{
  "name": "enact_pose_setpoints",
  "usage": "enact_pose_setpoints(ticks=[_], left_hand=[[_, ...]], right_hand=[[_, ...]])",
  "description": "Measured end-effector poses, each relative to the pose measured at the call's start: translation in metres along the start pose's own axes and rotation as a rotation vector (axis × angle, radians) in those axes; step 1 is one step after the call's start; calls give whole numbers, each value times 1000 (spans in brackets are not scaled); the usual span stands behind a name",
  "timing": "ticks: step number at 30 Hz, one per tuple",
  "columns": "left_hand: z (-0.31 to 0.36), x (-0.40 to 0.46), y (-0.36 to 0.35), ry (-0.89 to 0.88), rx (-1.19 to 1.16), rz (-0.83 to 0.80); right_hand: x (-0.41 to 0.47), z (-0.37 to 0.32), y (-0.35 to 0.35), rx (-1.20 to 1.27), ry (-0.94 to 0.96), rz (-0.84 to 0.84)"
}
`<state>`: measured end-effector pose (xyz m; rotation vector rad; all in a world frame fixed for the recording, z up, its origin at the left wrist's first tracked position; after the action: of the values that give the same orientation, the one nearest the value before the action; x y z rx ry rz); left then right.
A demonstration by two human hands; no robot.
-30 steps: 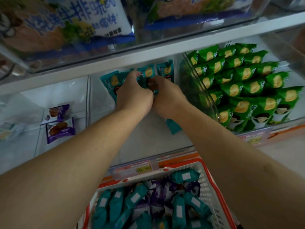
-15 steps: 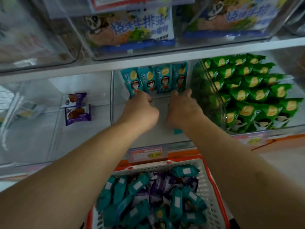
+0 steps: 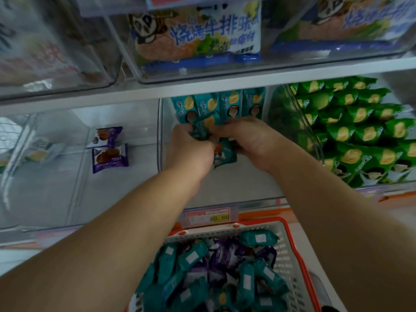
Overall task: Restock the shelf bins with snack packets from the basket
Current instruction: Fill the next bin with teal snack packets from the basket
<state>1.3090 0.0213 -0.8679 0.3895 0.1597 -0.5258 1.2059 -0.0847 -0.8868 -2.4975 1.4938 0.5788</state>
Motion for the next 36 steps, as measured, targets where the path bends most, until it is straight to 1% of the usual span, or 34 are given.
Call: enact_pose_setpoints(ticks=[2,3,7,10,13,17,20,24,28,36], left_hand=[[8,-3,5,-83,22,54],[11,-6,7,-90,17,67],[16,-13,8,-85,-1,132],[14,-12,8,-60,80,134],[6,-9,11,5,181,119],[3,-4,15,13,137,98],[2,-3,16,25,110,111],[5,-4,15,-4,109,114],[5,-7,13,-1,105,103],[9,-17,11,14,55,55]], right_hand=[[2,-8,3,-214,131,56],[4,-11,3,-273,166,83],[11,-18,-3,-390,286,182],[15,-24,-16,-494,364,221],[18,-22,-29,-507,392,233],[19,-25,-34,-446,415,277],[21,-26,-41,-425,425,249],[25,-18,-35,-384,363,238],[24,-17,-36,-397,356,195],[13,-20,-23,-431,302,243]])
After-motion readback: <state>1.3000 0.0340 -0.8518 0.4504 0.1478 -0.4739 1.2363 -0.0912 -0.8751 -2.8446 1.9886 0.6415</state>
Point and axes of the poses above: each hand's wrist, its own x-axis towards the middle knuckle, its own y-axis out of the back of the hand, z = x × y, the point moved 10 cm from there along x, towards the middle knuckle, and after that the axes turned 13 degrees about z, right-handed, at the moved point
